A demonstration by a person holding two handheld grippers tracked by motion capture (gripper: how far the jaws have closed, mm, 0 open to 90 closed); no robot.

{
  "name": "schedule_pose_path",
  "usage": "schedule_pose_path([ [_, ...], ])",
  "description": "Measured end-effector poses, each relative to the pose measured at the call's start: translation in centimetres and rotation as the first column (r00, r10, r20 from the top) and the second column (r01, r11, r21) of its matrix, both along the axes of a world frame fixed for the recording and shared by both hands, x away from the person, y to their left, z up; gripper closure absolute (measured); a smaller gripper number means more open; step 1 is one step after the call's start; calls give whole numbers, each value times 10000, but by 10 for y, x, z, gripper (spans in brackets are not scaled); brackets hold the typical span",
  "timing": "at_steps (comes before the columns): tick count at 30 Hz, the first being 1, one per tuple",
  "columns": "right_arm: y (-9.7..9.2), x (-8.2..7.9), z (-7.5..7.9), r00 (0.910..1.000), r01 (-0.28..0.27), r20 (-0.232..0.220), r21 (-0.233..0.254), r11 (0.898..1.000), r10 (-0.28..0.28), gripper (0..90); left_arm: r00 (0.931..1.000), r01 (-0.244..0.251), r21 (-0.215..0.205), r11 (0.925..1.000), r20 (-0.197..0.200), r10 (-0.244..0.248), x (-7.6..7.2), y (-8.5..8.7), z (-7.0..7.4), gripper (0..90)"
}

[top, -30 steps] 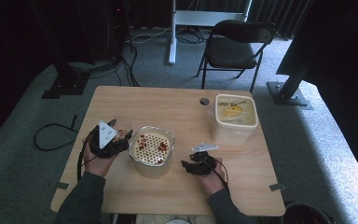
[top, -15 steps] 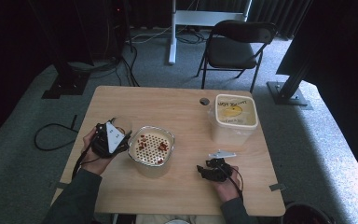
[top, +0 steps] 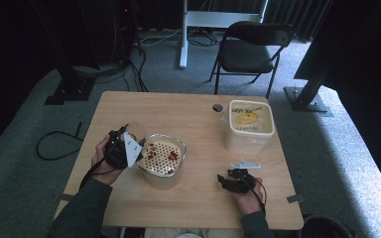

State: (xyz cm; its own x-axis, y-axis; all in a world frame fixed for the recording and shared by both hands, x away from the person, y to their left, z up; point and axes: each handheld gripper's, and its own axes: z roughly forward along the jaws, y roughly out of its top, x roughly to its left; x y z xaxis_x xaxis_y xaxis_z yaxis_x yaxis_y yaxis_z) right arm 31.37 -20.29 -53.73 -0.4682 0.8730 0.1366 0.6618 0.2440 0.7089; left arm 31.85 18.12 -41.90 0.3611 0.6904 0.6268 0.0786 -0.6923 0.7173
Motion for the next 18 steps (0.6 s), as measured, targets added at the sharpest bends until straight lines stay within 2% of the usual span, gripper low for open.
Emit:
schedule_pose_path([
  [2,-5,0,1,9999,130,17,33,9999,-131,467,10000,20,83,10000,8,-21,0,-1,-1,317],
  [9,-21,0,3,9984,554,89,123,9984,-555,467,9995,249,894,9957,156,-264,-2,-9,-1,319],
  [17,-23,0,2,9981,622,43,124,9980,-623,468,9976,608,1949,9789,214,-662,-4,-16,0,319],
  [18,-23,0,2,9981,615,29,122,9980,-615,468,9976,608,1949,9789,214,-662,-4,-16,0,319],
])
